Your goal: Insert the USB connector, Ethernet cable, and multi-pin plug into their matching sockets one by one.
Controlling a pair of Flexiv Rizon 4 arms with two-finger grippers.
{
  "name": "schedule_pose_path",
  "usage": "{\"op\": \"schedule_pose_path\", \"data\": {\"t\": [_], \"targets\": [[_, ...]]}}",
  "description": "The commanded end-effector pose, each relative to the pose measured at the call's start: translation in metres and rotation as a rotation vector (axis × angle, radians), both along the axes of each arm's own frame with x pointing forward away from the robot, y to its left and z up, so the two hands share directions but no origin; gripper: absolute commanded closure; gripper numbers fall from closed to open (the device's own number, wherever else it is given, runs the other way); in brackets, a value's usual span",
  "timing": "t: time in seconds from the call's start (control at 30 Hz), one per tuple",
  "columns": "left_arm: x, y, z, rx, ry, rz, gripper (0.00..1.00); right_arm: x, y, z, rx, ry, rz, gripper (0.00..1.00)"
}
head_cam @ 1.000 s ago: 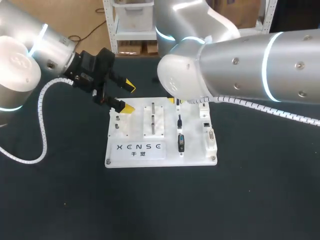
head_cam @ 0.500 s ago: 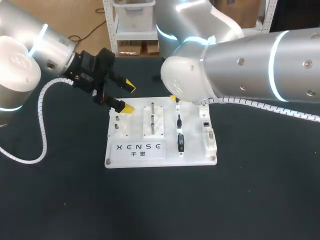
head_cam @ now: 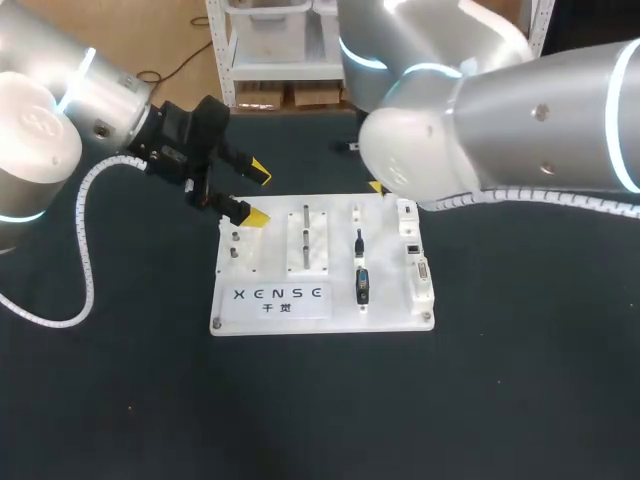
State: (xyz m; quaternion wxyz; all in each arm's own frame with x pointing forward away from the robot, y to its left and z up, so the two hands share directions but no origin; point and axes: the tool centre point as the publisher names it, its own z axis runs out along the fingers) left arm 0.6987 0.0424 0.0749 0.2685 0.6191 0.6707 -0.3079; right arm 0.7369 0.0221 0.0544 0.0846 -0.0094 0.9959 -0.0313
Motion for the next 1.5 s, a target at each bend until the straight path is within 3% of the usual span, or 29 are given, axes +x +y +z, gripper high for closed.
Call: {"op": "schedule_pose_path", "data": {"t": [0.03, 0.27, 0.67, 1.03, 1.5], "targets": [[0.001, 0.000, 0.000, 0.003, 0.002, -0.002, 0.00, -0.010, -0.017, -0.004, -0.001, -0.087, 0.004, 1.00], [0.001, 0.000, 0.000, 0.003, 0.002, -0.002, 0.00, -0.011, -0.033, -0.009, -0.013, -0.109, -0.018, 1.00], [0.001, 0.000, 0.000, 0.003, 0.002, -0.002, 0.00, -0.005, -0.032, -0.028, 0.023, -0.102, -0.039, 1.00], [0.001, 0.000, 0.000, 0.003, 0.002, -0.002, 0.00, 0.006, -0.034, -0.026, 0.021, -0.099, -0.041, 1.00], [0.001, 0.000, 0.000, 0.003, 0.002, -0.002, 0.00, -0.006, -0.028, -0.025, 0.042, -0.069, -0.048, 1.00]]}}
